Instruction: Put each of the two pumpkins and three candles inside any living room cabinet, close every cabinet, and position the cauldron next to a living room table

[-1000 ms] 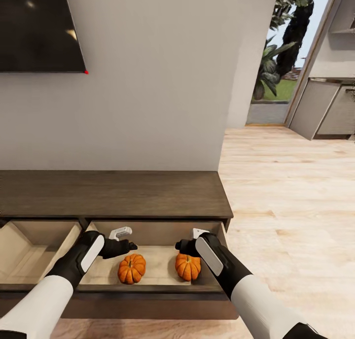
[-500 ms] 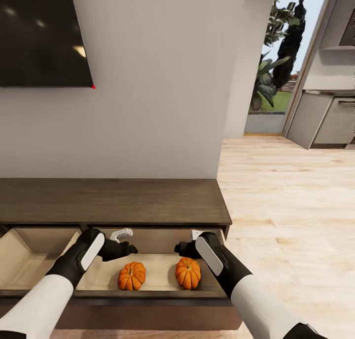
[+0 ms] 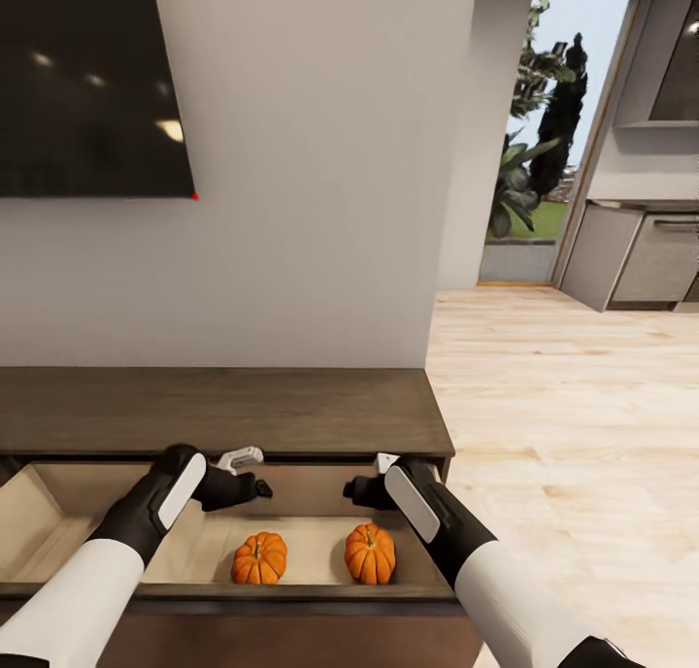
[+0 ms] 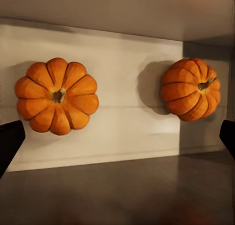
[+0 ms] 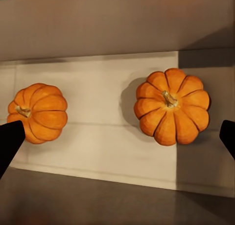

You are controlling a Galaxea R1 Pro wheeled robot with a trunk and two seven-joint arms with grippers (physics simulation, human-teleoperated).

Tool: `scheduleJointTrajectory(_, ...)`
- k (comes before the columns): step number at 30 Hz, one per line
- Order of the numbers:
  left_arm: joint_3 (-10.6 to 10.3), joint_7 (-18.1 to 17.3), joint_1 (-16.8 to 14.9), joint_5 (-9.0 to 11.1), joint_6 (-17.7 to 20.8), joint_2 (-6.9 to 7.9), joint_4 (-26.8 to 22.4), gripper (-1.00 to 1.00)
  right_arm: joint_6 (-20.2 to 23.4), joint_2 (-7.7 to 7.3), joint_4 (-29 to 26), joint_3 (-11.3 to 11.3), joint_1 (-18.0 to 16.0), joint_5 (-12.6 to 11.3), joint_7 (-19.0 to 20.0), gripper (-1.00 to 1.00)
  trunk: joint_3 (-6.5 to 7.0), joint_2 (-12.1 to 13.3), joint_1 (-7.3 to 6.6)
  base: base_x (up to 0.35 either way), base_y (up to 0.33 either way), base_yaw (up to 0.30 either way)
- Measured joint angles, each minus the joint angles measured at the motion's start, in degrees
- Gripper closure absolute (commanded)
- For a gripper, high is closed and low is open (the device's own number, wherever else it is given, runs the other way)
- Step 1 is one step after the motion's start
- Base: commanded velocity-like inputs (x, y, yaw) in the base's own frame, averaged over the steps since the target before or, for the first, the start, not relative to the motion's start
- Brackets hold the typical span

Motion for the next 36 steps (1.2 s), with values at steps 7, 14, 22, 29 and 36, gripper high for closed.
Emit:
scheduleJointTrajectory(7, 0.0, 0.0, 0.0, 0.4, 0.0, 0.07, -0.3, -1.00, 0.0, -0.01, -0.6, -0.2, 0.0, 0.0, 0.2, -1.00, 1.55, 0.1, -0.18, 0.000, 0.000, 0.000)
scheduleJointTrajectory(14, 0.0, 0.0, 0.0, 0.3, 0.0, 0.07, -0.5, -1.00, 0.0, -0.02, -0.8, -0.2, 0.0, 0.0, 0.3, -1.00, 3.10, 0.2, -0.34, -0.071, 0.000, 0.000)
scheduleJointTrajectory(22, 0.1, 0.0, 0.0, 0.3, 0.0, 0.08, -0.6, -1.00, 0.0, -0.04, -2.3, -0.2, 0.1, 0.0, 0.3, -1.00, 4.54, 3.4, -2.11, -0.063, 0.000, 0.000)
scheduleJointTrajectory(29, 0.1, 0.0, 0.0, 0.3, 0.0, 0.04, -0.6, -1.00, 0.0, -0.10, -2.5, -0.3, 0.1, 0.0, 0.3, -1.00, 5.80, 6.2, -3.65, -0.002, 0.000, 0.000)
scheduleJointTrajectory(36, 0.2, 0.0, 0.0, 0.2, 0.0, -0.01, -0.6, -1.00, 0.0, -0.09, -2.6, -0.3, 0.1, 0.0, 0.3, -1.00, 7.06, 9.0, -5.17, -0.097, 0.000, 0.000)
